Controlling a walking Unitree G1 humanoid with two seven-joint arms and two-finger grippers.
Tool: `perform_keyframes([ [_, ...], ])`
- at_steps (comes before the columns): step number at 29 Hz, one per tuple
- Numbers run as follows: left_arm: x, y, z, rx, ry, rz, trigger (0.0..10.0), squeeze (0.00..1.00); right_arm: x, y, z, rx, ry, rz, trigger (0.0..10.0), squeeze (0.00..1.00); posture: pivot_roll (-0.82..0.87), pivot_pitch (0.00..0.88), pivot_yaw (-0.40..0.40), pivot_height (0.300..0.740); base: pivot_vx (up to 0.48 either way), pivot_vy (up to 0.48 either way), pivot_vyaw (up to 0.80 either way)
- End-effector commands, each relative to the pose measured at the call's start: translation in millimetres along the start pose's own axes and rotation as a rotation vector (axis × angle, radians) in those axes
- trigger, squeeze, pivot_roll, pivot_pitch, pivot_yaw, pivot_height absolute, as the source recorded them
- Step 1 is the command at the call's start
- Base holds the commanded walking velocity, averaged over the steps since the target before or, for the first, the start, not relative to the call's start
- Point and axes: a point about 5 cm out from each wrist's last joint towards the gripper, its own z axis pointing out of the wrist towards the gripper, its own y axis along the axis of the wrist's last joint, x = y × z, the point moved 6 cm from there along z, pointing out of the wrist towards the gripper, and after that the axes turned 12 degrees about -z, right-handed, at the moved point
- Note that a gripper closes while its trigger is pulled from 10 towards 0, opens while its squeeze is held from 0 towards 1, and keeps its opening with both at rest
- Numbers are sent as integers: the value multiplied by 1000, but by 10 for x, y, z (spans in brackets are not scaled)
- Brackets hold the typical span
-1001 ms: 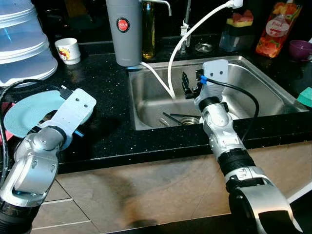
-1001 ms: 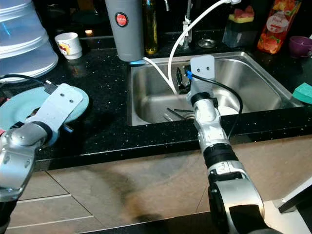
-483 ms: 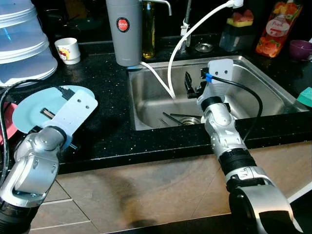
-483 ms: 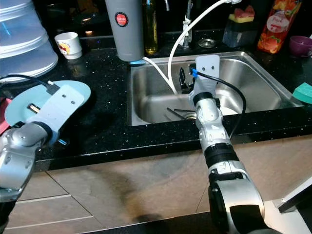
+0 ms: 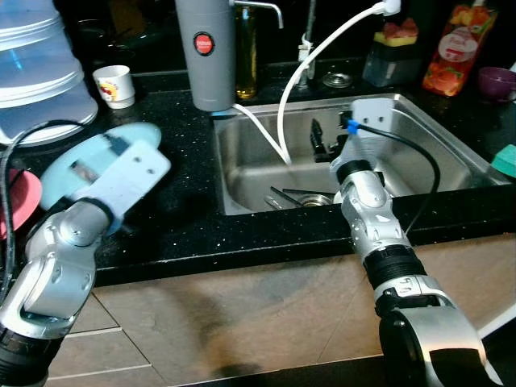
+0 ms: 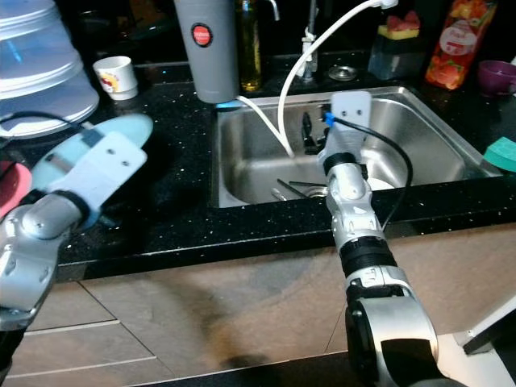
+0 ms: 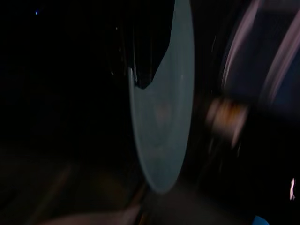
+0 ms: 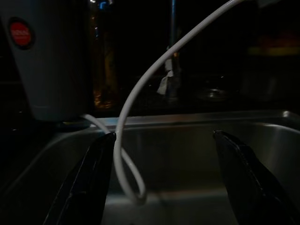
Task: Kitchen organization
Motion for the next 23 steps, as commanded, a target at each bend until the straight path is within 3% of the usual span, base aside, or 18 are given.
perform_keyframes([
  [1,-241,243,-5,-149,-122,51,0,0,-4,6,5,4,-12,41,10000,0,110,111,43,740,0,0,0],
  [2,-439,351,-46,-237,-207,106,0,0,10,8,10,7,-11,64,10000,0,105,112,44,740,0,0,0],
  [3,-439,351,-46,-237,-207,106,0,0,10,8,10,7,-11,64,10000,0,105,112,44,740,0,0,0],
  [4,-632,377,-85,-283,-287,154,0,0,33,11,13,9,-6,95,10000,0,105,110,44,740,0,0,0],
  [5,-762,338,-107,-286,-339,201,0,0,53,17,15,9,-1,116,10000,0,105,110,45,740,0,0,0],
  [7,-834,216,-96,-254,-356,236,0,0,105,21,19,18,18,189,10000,0,104,109,45,740,0,0,0],
  [8,-834,165,-86,-242,-351,265,0,0,111,9,22,30,16,232,10000,522,104,109,45,740,0,0,0],
  [9,-834,165,-86,-242,-351,265,0,0,111,9,22,30,16,232,10000,522,104,109,45,740,0,0,0],
  [10,-838,133,-82,-240,-352,275,0,0,131,-7,26,46,24,300,10000,1000,105,110,44,740,0,0,0],
  [11,-838,133,-82,-240,-352,275,0,0,131,-7,26,46,24,300,10000,1000,105,110,44,740,0,0,0],
  [13,-843,76,-82,-248,-361,300,0,0,173,-79,36,106,41,438,10000,1000,107,109,44,740,0,0,0],
  [15,-843,76,-82,-248,-361,300,0,0,173,-79,36,106,41,438,10000,1000,107,109,44,740,0,0,0],
  [16,-842,47,-84,-251,-366,312,0,0,232,-132,38,157,74,509,10000,1000,108,108,44,740,0,0,0],
  [18,-829,8,-88,-278,-375,357,0,0,621,-272,-71,335,333,622,10000,1000,104,107,45,740,0,0,0],
  [19,-829,8,-88,-278,-375,357,0,0,621,-272,-71,335,333,622,10000,1000,104,107,45,740,0,0,0],
  [21,-834,-12,-95,-296,-386,388,0,0,857,-339,-244,451,515,703,10000,1000,108,106,42,740,0,0,0],
  [23,-835,-23,-100,-300,-389,397,0,0,921,-363,-322,486,575,718,10000,1000,107,107,41,740,0,0,0],
])
